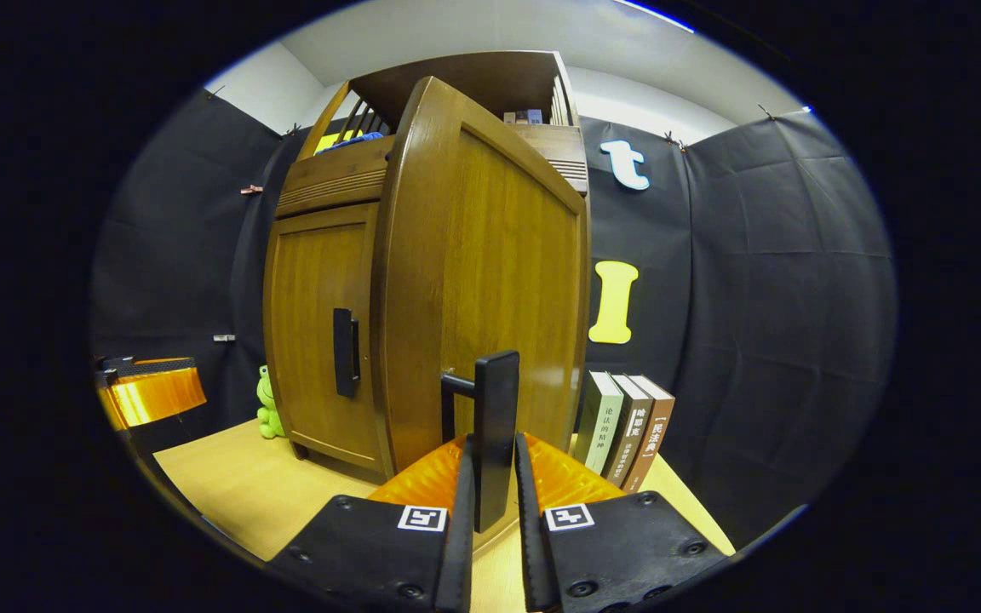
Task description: Open the right door of the double-door shoe cabinet with the right hand, and open the left door with the left hand.
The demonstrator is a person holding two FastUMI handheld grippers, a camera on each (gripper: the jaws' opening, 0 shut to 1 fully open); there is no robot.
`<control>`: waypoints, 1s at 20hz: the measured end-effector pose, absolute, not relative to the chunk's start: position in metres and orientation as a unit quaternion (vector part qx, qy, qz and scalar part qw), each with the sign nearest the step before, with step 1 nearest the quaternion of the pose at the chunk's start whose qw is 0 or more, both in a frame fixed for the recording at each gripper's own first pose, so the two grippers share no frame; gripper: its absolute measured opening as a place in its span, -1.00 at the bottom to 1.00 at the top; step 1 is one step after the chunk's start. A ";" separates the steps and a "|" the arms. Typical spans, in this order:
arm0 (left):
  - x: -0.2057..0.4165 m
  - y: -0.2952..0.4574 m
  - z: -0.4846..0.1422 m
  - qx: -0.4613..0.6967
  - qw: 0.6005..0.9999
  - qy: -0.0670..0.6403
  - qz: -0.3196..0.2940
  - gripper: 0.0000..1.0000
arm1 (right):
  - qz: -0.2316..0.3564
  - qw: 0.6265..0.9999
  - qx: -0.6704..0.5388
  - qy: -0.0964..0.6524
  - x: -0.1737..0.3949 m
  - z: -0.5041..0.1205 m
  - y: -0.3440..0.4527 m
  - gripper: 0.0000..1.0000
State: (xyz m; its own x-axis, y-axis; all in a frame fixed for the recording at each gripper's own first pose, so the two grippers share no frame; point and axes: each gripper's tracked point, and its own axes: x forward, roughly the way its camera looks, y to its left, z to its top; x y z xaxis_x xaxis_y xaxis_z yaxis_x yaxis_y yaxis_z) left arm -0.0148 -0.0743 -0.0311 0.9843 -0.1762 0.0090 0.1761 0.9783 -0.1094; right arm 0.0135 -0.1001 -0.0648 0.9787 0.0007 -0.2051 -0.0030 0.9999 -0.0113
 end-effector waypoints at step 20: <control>0.113 -0.006 -0.035 -0.095 0.994 -0.017 0.044 0.66 | -0.075 0.995 0.030 0.059 -0.035 -0.048 -0.250 -0.55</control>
State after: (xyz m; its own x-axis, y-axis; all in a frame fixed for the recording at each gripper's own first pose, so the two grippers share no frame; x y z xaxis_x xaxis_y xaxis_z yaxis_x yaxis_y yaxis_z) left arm 0.1133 -0.0064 -0.0351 0.9955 0.0910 0.0260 -0.0845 0.9781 -0.1904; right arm -0.0349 -0.2499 -0.0485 0.9818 -0.1460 -0.1212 0.1530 0.9870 0.0502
